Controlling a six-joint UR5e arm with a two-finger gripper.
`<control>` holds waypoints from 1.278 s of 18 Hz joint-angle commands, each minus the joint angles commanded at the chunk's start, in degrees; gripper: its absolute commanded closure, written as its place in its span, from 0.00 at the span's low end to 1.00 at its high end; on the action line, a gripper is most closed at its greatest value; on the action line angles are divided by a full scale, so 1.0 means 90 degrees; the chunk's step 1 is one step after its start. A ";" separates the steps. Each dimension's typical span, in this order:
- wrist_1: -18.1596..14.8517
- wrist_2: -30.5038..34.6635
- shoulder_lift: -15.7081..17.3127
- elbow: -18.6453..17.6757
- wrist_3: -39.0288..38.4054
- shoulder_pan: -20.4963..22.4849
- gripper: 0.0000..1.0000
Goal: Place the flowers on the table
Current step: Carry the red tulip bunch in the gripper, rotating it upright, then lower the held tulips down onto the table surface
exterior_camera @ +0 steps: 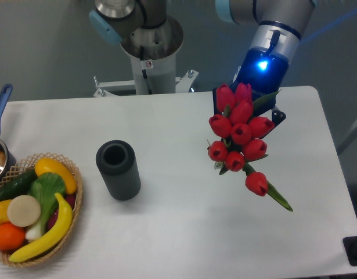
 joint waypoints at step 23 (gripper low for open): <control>-0.0371 0.6484 -0.0203 -0.0567 0.0683 -0.0966 0.64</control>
